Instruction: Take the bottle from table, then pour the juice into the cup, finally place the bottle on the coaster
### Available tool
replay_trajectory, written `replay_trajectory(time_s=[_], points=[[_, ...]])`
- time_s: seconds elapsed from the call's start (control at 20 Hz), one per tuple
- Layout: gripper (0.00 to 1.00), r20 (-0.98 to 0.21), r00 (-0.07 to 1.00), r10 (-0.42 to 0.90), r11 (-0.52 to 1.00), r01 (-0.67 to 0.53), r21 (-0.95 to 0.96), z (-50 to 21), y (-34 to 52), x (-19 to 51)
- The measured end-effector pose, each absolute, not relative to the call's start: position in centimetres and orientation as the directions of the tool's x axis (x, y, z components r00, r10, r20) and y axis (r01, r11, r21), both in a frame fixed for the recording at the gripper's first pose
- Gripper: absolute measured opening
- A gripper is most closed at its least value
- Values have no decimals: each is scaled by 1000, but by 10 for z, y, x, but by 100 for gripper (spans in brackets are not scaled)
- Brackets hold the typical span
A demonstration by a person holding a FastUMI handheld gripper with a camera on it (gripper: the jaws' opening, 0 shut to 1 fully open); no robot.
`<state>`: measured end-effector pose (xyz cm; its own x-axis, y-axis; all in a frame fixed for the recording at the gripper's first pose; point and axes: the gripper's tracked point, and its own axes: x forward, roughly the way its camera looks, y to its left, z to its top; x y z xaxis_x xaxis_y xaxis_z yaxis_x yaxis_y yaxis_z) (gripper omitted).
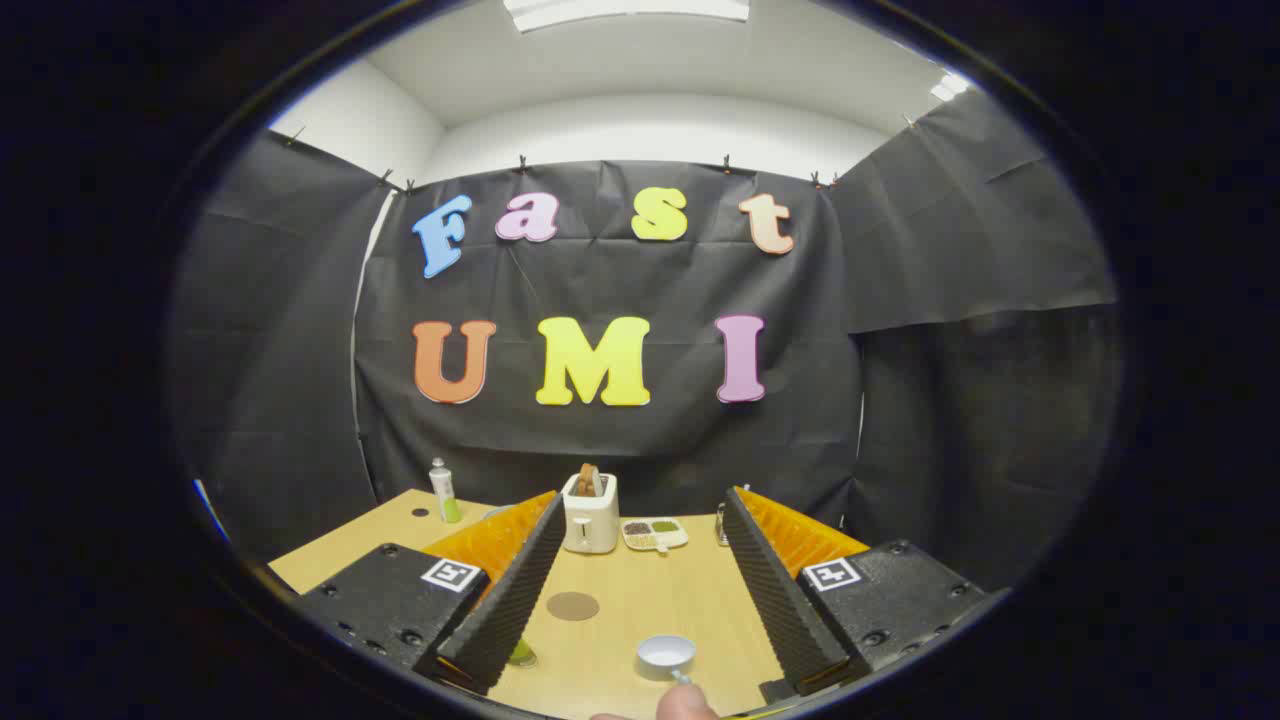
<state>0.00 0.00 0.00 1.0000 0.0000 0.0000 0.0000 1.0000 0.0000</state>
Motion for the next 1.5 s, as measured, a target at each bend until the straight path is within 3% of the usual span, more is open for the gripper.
replay_trajectory(time_s=[1.1, 1.5], points=[[100, -81, 995, 49, 999, -47, 27, -23, 35, -5], [100, -190, 971, 148, 989, -147, 20, -83, 69, -15]])
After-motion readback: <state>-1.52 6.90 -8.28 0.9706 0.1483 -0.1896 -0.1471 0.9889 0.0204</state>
